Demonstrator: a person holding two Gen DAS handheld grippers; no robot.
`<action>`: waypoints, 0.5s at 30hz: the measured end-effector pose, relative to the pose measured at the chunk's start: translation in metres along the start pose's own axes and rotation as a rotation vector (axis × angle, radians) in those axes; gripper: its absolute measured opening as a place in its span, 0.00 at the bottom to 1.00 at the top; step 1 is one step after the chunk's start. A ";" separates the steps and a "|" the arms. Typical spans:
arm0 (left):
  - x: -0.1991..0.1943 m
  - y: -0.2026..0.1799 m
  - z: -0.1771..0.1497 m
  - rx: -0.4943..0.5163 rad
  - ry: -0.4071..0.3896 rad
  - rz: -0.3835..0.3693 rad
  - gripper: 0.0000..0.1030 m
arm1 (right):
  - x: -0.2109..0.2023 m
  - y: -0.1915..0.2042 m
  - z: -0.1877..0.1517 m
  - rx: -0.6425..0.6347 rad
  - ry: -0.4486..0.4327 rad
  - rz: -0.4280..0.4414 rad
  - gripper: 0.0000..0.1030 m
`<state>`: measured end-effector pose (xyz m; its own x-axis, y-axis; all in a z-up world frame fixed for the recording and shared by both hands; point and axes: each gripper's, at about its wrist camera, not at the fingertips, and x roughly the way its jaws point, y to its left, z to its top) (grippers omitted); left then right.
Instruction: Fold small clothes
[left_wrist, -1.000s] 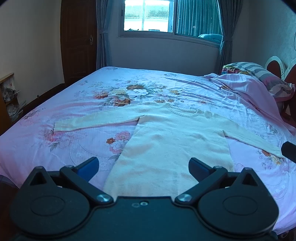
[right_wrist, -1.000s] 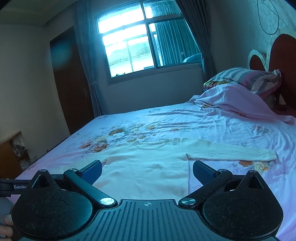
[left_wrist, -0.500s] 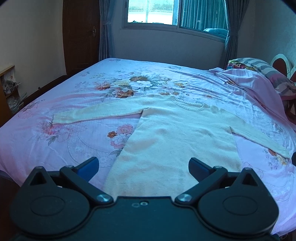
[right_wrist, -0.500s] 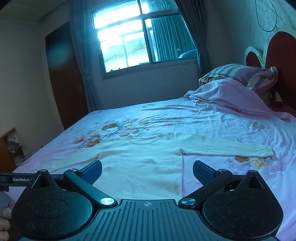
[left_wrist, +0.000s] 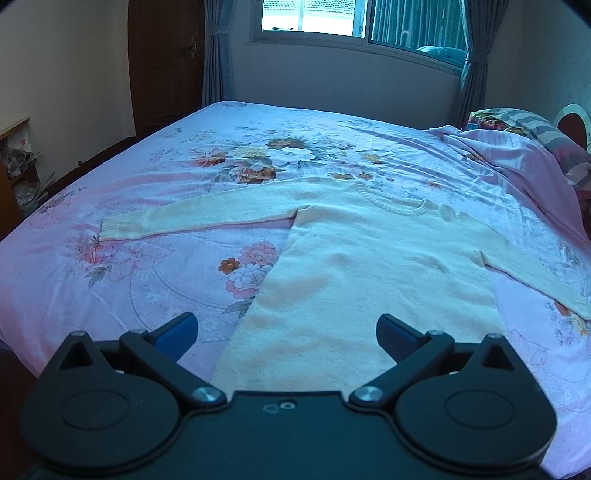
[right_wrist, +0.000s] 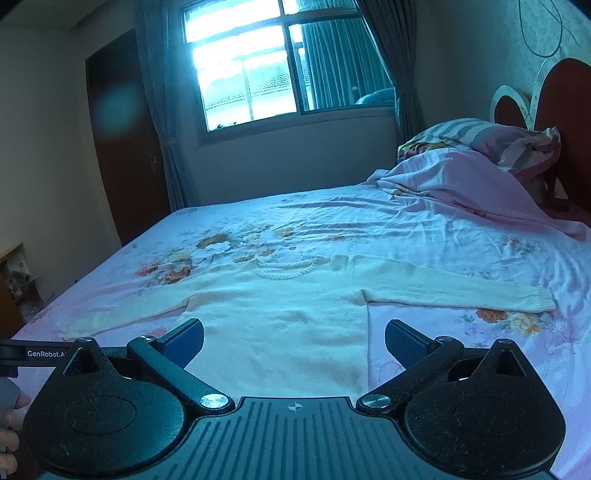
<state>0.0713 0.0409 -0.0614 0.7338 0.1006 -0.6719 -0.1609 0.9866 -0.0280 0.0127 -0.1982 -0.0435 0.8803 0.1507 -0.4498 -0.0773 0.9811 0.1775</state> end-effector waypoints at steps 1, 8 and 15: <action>0.003 0.001 0.002 -0.001 0.003 0.004 0.99 | 0.003 0.002 0.002 -0.006 -0.002 -0.001 1.00; 0.025 0.018 0.019 -0.024 0.018 0.028 0.98 | 0.030 0.013 0.013 -0.024 0.000 0.004 1.00; 0.051 0.032 0.037 -0.030 0.025 0.056 0.98 | 0.066 0.025 0.024 -0.028 0.017 0.010 1.00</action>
<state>0.1276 0.0819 -0.0693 0.7065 0.1522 -0.6912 -0.2215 0.9751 -0.0116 0.0797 -0.1665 -0.0477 0.8715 0.1623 -0.4627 -0.0992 0.9825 0.1576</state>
